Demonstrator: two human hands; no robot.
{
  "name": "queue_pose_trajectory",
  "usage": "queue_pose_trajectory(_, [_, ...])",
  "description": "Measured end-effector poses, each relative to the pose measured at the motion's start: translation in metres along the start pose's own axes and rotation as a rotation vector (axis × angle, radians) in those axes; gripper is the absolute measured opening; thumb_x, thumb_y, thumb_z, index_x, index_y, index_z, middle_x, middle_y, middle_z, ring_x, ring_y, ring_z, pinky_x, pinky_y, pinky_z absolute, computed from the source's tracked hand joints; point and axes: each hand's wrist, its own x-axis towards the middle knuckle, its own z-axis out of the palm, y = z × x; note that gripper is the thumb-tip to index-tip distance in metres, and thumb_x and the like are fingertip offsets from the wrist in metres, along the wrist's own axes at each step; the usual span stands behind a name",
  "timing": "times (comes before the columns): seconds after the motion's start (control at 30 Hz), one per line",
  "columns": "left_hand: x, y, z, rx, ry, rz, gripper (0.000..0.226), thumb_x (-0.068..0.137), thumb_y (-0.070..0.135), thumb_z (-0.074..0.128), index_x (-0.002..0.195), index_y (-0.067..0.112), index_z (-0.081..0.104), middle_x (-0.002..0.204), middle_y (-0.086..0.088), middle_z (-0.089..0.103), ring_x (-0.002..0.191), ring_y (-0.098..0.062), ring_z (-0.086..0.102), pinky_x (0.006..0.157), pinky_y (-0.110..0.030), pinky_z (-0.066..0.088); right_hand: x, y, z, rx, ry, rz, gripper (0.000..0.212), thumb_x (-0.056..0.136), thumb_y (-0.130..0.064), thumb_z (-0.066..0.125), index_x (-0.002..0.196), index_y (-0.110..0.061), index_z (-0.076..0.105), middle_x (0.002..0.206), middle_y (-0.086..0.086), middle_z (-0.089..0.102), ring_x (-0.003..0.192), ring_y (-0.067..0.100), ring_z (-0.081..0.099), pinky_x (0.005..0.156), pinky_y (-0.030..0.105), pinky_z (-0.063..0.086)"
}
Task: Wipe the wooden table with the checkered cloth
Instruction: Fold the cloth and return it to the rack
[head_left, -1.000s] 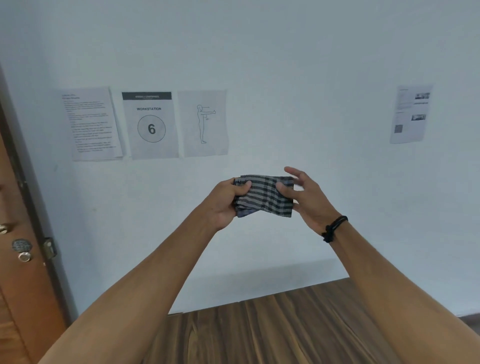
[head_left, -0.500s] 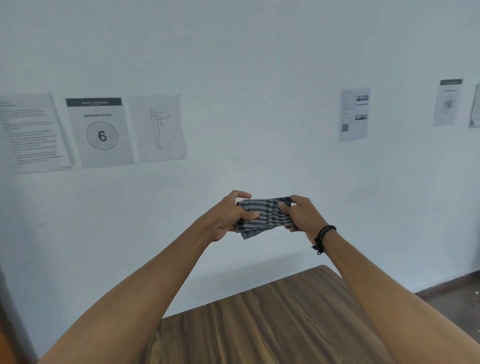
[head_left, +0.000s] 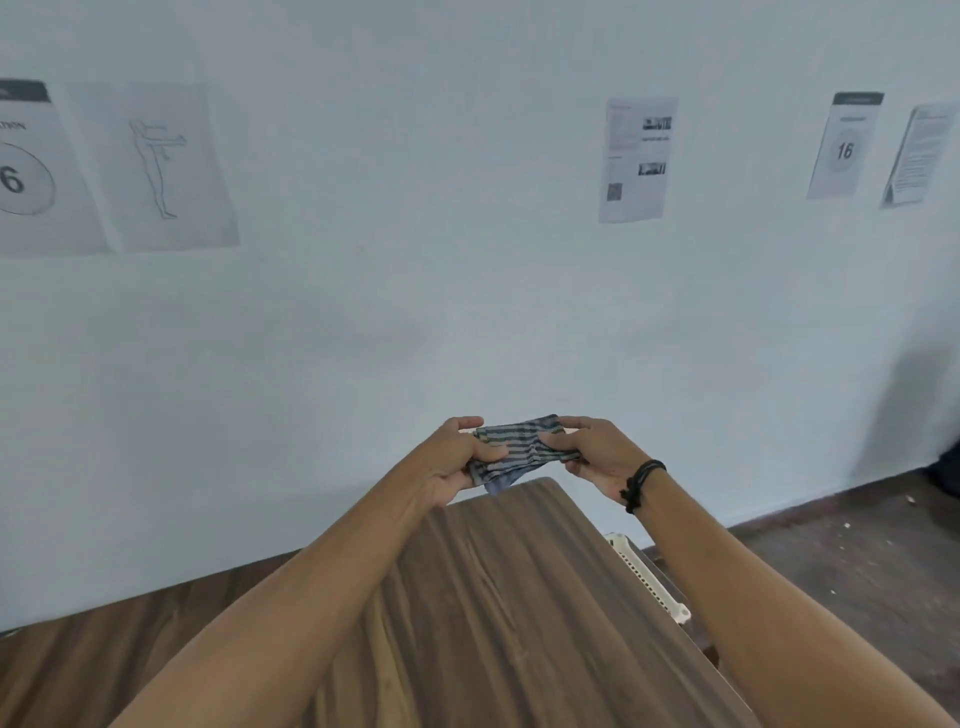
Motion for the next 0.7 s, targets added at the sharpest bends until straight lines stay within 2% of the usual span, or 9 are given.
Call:
queue_pose_trajectory(0.13, [0.05, -0.014, 0.023, 0.089, 0.013, 0.005, 0.068, 0.08, -0.019, 0.066, 0.134, 0.015, 0.043, 0.112, -0.016, 0.066, 0.091, -0.024, 0.069, 0.068, -0.033, 0.061, 0.039, 0.012, -0.04, -0.036, 0.008, -0.001, 0.021, 0.087, 0.002, 0.076, 0.107, -0.001, 0.074, 0.091, 0.007, 0.075, 0.064, 0.006, 0.065, 0.057, 0.017, 0.049])
queue_pose_trajectory(0.23, [0.097, -0.027, 0.04, 0.156, 0.005, -0.01, 0.069, 0.08, -0.02, 0.066, 0.134, 0.015, 0.042, 0.114, -0.017, 0.065, 0.096, -0.026, 0.068, 0.072, -0.036, 0.061, 0.071, 0.029, -0.072, -0.096, 0.099, 0.005, 0.022, 0.084, 0.0, 0.08, 0.105, 0.003, 0.075, 0.095, 0.012, 0.076, 0.075, 0.013, 0.067, 0.066, 0.021, 0.054])
queue_pose_trajectory(0.33, [0.144, -0.042, 0.063, 0.181, -0.01, -0.034, 0.07, 0.079, -0.019, 0.068, 0.134, 0.015, 0.042, 0.116, -0.018, 0.063, 0.101, -0.029, 0.066, 0.08, -0.041, 0.06, 0.102, 0.039, -0.107, -0.089, 0.162, 0.034, 0.014, 0.081, 0.001, 0.082, 0.094, -0.002, 0.076, 0.093, 0.011, 0.077, 0.079, 0.017, 0.069, 0.066, 0.023, 0.054])
queue_pose_trajectory(0.4, [0.172, -0.053, 0.079, 0.214, -0.021, -0.033, 0.068, 0.079, -0.018, 0.069, 0.132, 0.016, 0.043, 0.115, -0.016, 0.063, 0.099, -0.027, 0.066, 0.075, -0.038, 0.06, 0.123, 0.042, -0.131, -0.102, 0.187, 0.057, 0.015, 0.081, 0.001, 0.082, 0.091, -0.007, 0.075, 0.092, 0.009, 0.076, 0.078, 0.016, 0.069, 0.067, 0.024, 0.055])
queue_pose_trajectory(0.47, [0.196, -0.064, 0.095, 0.246, -0.029, -0.034, 0.065, 0.08, -0.017, 0.068, 0.13, 0.017, 0.044, 0.112, -0.014, 0.064, 0.094, -0.025, 0.067, 0.072, -0.036, 0.06, 0.142, 0.048, -0.153, -0.09, 0.194, 0.099, 0.018, 0.081, 0.001, 0.082, 0.092, -0.009, 0.072, 0.093, 0.008, 0.076, 0.08, 0.017, 0.069, 0.067, 0.026, 0.054])
queue_pose_trajectory(0.6, [0.244, -0.092, 0.122, 0.265, -0.032, -0.074, 0.061, 0.083, -0.019, 0.063, 0.127, 0.019, 0.046, 0.114, -0.018, 0.064, 0.097, -0.028, 0.065, 0.085, -0.045, 0.058, 0.177, 0.068, -0.199, -0.074, 0.178, 0.186, 0.02, 0.086, 0.0, 0.078, 0.097, -0.012, 0.066, 0.1, 0.007, 0.073, 0.091, 0.02, 0.068, 0.07, 0.028, 0.051])
queue_pose_trajectory(0.7, [0.283, -0.12, 0.143, 0.266, -0.005, -0.112, 0.059, 0.083, -0.019, 0.063, 0.125, 0.02, 0.047, 0.116, -0.019, 0.064, 0.098, -0.028, 0.066, 0.077, -0.04, 0.058, 0.208, 0.092, -0.237, -0.06, 0.166, 0.232, 0.022, 0.087, 0.002, 0.076, 0.099, -0.012, 0.064, 0.104, 0.008, 0.073, 0.097, 0.023, 0.067, 0.075, 0.029, 0.052])
